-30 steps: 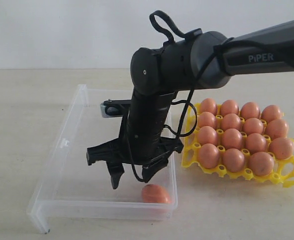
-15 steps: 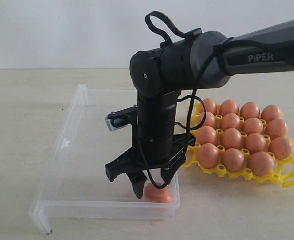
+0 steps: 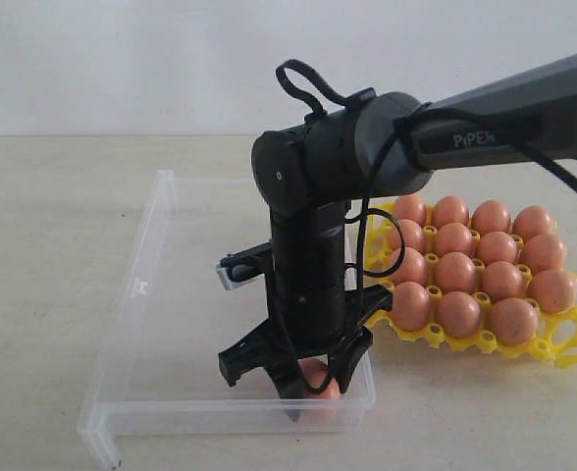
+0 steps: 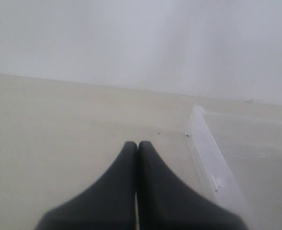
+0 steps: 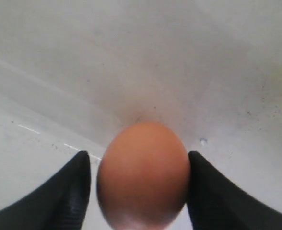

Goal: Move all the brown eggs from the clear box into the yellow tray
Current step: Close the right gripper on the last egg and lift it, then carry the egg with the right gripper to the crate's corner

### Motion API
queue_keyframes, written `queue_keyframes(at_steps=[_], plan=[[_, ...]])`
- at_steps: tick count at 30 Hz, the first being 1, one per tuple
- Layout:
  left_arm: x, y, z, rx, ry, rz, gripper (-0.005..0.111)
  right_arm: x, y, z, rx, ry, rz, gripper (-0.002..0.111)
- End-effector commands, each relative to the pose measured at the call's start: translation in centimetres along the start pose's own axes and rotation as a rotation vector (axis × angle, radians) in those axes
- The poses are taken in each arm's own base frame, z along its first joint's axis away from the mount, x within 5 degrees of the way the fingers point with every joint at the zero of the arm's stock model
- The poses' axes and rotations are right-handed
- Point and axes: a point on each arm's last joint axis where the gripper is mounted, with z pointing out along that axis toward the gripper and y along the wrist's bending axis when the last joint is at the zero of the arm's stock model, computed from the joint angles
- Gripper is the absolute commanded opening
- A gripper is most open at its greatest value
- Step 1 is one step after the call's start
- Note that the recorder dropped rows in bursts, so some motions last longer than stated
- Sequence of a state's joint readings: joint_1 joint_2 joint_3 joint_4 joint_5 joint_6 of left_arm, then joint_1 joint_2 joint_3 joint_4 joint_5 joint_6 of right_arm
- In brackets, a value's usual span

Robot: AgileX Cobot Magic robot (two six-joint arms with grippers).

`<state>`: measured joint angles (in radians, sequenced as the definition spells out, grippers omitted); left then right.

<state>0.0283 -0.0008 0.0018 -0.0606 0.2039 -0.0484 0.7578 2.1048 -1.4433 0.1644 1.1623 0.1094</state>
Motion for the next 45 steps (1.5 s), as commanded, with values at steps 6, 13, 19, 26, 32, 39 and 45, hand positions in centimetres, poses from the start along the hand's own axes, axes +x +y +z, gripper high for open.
queue_keyframes(at_steps=[6, 13, 19, 26, 32, 39, 45], plan=[[0.3, 0.0, 0.0, 0.005, 0.038, -0.009, -0.004, -0.5, -0.1, -0.1, 0.014, -0.05, -0.078, 0.0], [0.3, -0.1, 0.0, 0.008, 0.036, -0.024, -0.004, -3.2, 0.6, -4.6, 0.065, -0.241, -0.335, 0.0], [0.7, -0.1, 0.0, 0.007, 0.084, -0.024, -0.004, -5.4, 1.7, -9.7, 0.06, -0.489, -0.349, 0.0], [0.7, -0.1, 0.0, 0.007, 0.084, -0.024, -0.004, -7.8, 3.0, -15.6, -0.101, -1.044, -0.106, 0.0], [0.7, -0.1, 0.0, 0.008, 0.085, -0.031, -0.004, -6.1, 6.7, -19.7, -0.477, -1.652, 0.044, 0.0], [0.8, -0.3, 0.0, 0.028, 0.091, -0.108, -0.004, -0.6, 6.6, -16.2, -0.775, -1.803, 0.225, 0.0], [0.8, -0.4, -0.1, 0.036, 0.096, -0.138, -0.004, 3.9, -1.6, -13.3, -1.034, -1.989, 0.513, 0.0]])
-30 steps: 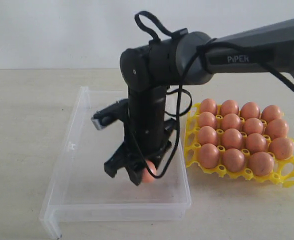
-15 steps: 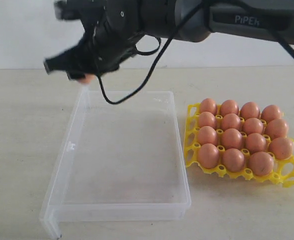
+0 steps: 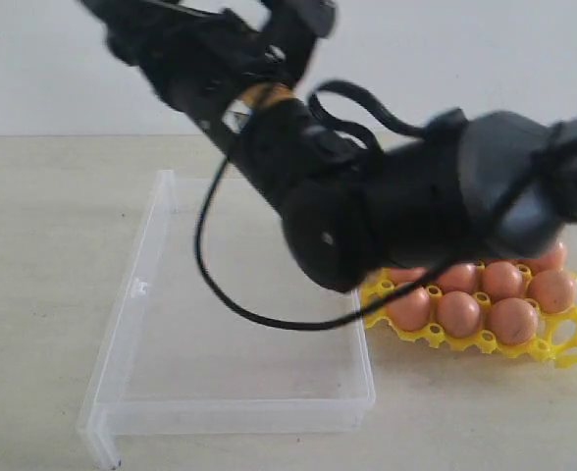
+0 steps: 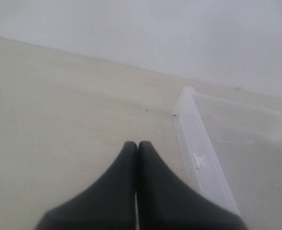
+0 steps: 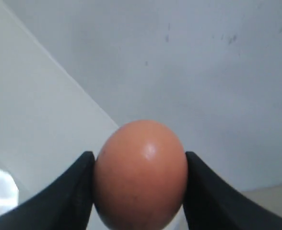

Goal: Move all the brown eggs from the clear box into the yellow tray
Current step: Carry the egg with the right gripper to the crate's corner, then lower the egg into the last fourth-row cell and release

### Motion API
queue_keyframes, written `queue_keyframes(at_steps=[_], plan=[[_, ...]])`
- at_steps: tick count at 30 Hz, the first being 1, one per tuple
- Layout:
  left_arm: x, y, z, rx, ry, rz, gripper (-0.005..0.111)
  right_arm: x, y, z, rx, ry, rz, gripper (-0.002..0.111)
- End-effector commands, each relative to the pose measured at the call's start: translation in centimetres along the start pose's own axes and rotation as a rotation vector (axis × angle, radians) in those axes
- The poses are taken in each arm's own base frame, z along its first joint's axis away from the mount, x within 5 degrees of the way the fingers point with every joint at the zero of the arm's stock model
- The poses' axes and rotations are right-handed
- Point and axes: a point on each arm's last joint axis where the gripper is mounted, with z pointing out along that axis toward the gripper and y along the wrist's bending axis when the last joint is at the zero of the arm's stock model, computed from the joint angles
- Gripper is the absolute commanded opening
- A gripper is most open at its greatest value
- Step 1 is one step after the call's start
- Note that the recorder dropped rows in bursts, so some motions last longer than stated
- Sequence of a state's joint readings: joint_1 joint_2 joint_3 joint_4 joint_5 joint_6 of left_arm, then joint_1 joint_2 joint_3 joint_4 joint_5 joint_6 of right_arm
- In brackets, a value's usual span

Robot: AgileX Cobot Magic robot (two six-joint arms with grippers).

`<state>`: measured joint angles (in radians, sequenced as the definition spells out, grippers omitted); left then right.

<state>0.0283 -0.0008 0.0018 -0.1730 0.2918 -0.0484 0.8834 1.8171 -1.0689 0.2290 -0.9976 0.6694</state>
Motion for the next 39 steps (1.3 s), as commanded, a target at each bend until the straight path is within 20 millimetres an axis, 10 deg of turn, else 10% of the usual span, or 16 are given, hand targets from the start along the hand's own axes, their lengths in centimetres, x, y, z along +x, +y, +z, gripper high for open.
queue_keyframes(at_steps=[1, 9, 15, 25, 39], plan=[[0.0, -0.1, 0.0, 0.014, 0.008, -0.031, -0.004, -5.3, -4.6, -4.2, 0.029, -0.192, 0.146, 0.0], [0.1, 0.1, 0.0, -0.011, 0.012, 0.094, -0.004, -16.1, -16.0, -15.2, 0.404, -0.429, 0.136, 0.0], [0.1, 0.1, 0.0, -0.015, 0.014, 0.108, -0.004, -21.6, -17.5, -23.9, 0.596, -0.532, -0.086, 0.0], [0.1, 0.2, 0.0, -0.017, 0.014, 0.123, -0.004, -16.1, -16.3, -26.4, 0.498, 0.487, -0.342, 0.0], [0.0, 0.4, 0.0, -0.04, 0.013, 0.196, -0.004, -15.6, -18.0, -28.3, 0.768, 0.631, -0.308, 0.0]])
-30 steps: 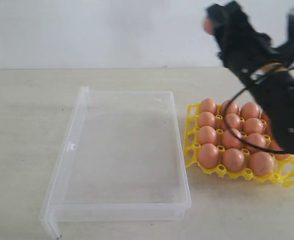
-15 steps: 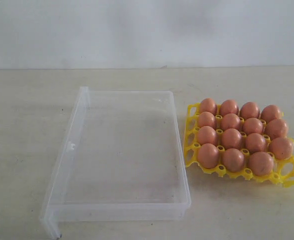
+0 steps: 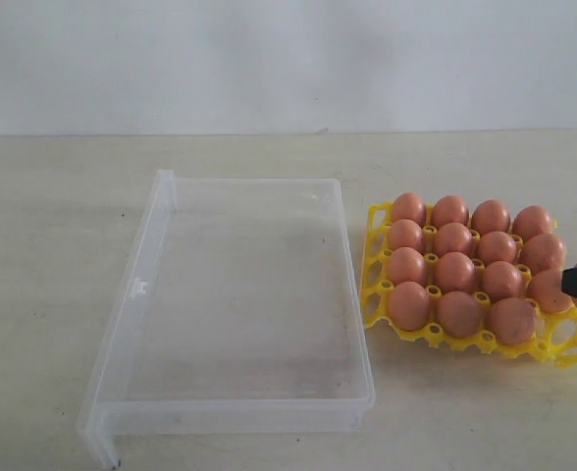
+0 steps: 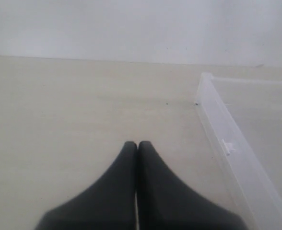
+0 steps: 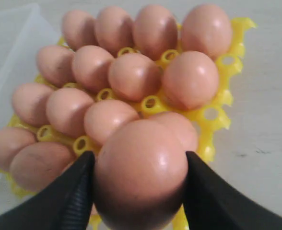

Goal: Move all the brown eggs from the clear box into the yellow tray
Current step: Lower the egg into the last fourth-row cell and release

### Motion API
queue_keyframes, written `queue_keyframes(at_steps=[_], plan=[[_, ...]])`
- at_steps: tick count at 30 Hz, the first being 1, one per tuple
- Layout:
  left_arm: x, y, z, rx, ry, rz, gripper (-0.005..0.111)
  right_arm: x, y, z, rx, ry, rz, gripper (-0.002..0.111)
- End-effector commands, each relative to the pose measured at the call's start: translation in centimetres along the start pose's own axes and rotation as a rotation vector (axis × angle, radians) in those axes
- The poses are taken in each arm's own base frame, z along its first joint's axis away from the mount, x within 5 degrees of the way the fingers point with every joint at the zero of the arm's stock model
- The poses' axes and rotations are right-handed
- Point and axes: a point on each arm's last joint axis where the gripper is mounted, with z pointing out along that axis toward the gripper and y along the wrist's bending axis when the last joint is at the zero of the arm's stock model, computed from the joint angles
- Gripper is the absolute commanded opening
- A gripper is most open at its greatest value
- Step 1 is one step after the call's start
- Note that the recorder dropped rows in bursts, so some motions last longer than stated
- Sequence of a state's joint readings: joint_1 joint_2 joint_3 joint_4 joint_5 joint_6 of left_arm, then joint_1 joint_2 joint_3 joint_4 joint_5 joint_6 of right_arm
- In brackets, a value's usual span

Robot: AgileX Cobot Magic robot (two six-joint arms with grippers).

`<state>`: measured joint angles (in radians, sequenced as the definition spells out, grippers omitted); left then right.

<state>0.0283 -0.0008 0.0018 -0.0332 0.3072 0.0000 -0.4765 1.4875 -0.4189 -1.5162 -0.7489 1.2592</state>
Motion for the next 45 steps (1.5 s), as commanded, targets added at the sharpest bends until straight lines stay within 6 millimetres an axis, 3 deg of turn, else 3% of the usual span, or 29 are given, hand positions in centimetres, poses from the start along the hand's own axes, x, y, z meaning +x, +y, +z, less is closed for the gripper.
queue_keyframes(at_steps=[1, 5, 9, 33, 36, 42, 45], plan=[[-0.1, 0.0, 0.0, 0.002, -0.001, 0.014, -0.004, 0.0, -0.3, -0.2, 0.04, 0.003, 0.01, 0.0], [-0.1, 0.0, 0.0, 0.002, -0.001, 0.014, -0.004, -0.1, 0.0, 0.0, 0.028, 0.005, -0.008, 0.0], [-0.1, 0.0, 0.0, 0.002, -0.001, 0.014, -0.004, 0.0, 0.7, 0.5, -0.001, 0.093, -0.18, 0.0], [-0.1, 0.0, 0.0, 0.002, -0.001, -0.001, -0.004, 0.6, 0.0, 1.9, -0.029, 0.125, -0.117, 0.001], [-0.1, 0.0, 0.0, 0.002, -0.001, -0.001, -0.004, 0.6, 0.1, 1.9, -0.036, 0.12, -0.111, 0.012], [-0.1, 0.0, 0.0, 0.002, -0.001, -0.001, -0.004, 0.5, -0.3, 1.9, 0.005, 0.109, -0.086, 0.048], [-0.1, 0.0, 0.0, 0.002, -0.001, -0.001, -0.004, 0.3, -0.3, 1.9, 0.013, 0.087, -0.06, 0.058]])
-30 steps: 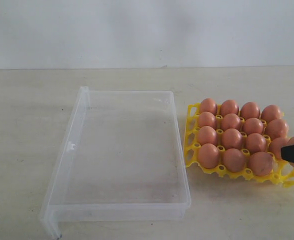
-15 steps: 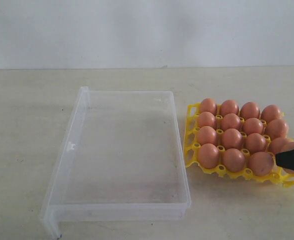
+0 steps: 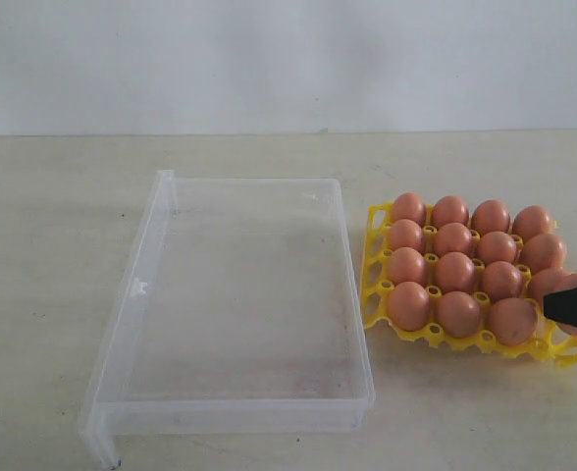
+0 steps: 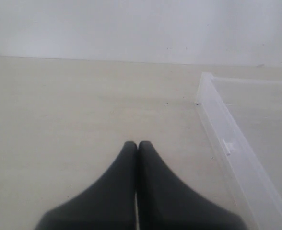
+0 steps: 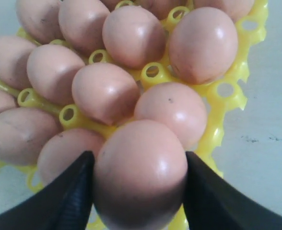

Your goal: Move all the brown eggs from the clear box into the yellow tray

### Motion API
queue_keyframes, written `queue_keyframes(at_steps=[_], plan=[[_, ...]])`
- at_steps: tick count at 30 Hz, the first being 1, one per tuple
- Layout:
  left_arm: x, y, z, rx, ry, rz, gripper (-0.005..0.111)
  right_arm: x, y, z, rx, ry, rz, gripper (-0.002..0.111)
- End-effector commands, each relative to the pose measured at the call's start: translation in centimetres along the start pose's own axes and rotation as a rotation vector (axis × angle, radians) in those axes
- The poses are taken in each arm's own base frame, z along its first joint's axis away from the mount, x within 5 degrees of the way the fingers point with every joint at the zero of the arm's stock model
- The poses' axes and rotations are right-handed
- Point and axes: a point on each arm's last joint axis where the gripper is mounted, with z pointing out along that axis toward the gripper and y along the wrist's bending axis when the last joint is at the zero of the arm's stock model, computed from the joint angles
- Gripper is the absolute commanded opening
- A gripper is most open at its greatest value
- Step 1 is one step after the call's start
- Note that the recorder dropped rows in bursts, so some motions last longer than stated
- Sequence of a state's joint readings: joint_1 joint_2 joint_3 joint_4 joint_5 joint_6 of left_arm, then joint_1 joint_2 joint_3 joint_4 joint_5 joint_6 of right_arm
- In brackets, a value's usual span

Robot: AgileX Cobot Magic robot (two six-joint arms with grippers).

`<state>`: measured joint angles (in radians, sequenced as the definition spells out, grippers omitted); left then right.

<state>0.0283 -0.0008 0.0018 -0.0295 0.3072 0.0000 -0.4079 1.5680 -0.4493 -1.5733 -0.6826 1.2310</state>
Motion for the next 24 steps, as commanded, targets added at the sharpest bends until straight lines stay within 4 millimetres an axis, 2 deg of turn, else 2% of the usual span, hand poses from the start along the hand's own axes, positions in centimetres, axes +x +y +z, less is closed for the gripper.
queue_keyframes(at_steps=[1, 12, 14, 15, 16, 17, 19, 24], plan=[[-0.1, 0.0, 0.0, 0.003, -0.001, -0.005, -0.004, -0.4, -0.2, 0.0, 0.021, -0.032, 0.025, 0.059], [-0.1, 0.0, 0.0, 0.003, -0.001, -0.005, -0.004, -0.5, -0.3, 0.0, 0.026, -0.042, 0.038, 0.059], [-0.1, 0.0, 0.0, 0.003, -0.001, -0.005, -0.004, -0.8, -0.3, 0.0, 0.024, -0.069, 0.153, 0.057], [-0.1, 0.0, 0.0, 0.003, -0.001, -0.005, -0.004, -1.0, 0.2, -0.1, -0.038, -0.079, 0.266, 0.039], [-0.1, 0.0, 0.0, 0.003, -0.001, -0.005, -0.004, -1.1, 0.7, -0.1, -0.094, -0.068, 0.292, 0.024], [-0.1, 0.0, 0.0, 0.003, -0.001, -0.005, -0.004, -1.0, 1.8, -0.2, -0.212, -0.028, 0.255, 0.001], [-0.1, 0.0, 0.0, 0.003, -0.001, -0.005, -0.004, -1.0, 2.4, -0.5, -0.279, -0.02, 0.229, 0.0], [-0.1, 0.0, 0.0, 0.003, -0.001, -0.005, -0.004, -2.7, 3.5, -2.5, -0.24, -0.146, 0.191, 0.0]])
